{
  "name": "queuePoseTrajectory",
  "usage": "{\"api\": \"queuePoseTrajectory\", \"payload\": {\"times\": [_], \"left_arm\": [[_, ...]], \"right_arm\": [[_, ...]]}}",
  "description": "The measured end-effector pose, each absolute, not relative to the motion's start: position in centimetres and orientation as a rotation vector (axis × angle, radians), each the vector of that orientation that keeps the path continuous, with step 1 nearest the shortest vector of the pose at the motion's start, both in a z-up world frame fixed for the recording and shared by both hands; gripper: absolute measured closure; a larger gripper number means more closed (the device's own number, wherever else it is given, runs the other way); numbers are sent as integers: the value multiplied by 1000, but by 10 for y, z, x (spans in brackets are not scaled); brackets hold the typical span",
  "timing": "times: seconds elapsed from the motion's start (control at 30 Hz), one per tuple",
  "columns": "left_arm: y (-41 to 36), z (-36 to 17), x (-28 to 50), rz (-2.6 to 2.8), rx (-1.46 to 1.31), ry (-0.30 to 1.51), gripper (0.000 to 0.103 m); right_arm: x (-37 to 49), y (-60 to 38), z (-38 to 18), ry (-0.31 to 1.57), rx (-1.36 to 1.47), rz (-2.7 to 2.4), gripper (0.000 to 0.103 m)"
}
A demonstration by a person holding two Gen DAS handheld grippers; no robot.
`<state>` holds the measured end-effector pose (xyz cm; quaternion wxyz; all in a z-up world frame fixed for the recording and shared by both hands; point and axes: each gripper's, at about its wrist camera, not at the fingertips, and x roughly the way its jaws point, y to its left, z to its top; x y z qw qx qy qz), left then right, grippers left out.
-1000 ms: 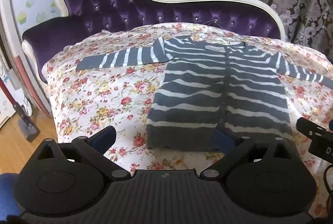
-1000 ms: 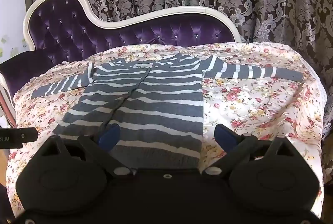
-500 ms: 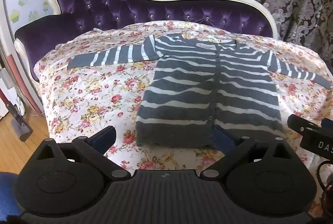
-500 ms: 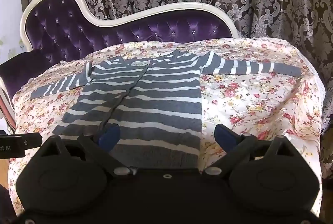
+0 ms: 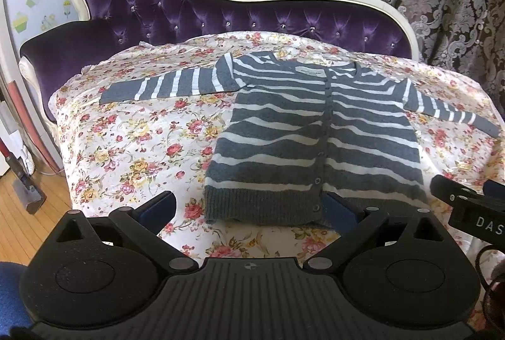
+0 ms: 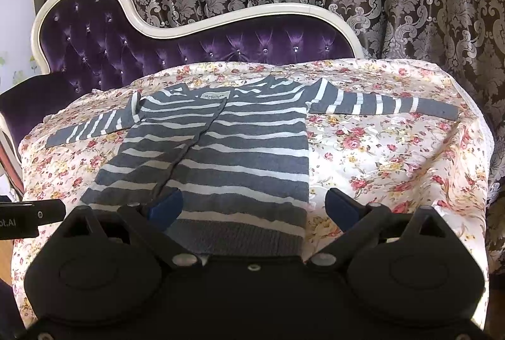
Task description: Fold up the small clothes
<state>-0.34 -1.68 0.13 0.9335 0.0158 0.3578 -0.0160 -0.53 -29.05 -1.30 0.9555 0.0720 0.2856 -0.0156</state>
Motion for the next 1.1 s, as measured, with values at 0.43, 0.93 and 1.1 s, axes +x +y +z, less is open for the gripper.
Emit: {"api": "queuePoseTrajectory", "payload": {"times": [0.43, 0.93, 1.1], "left_arm": [[-18, 3, -3, -32, 35, 734, 3], [-19, 1, -4, -29, 33, 732, 3], [-17, -1, -4, -29, 30, 734, 3]], "right_arm": [[-5, -289, -13, 581, 147, -33, 6], [-4, -286, -15, 585, 145, -31, 6], [-5, -285, -16, 585, 144, -29, 6]]}}
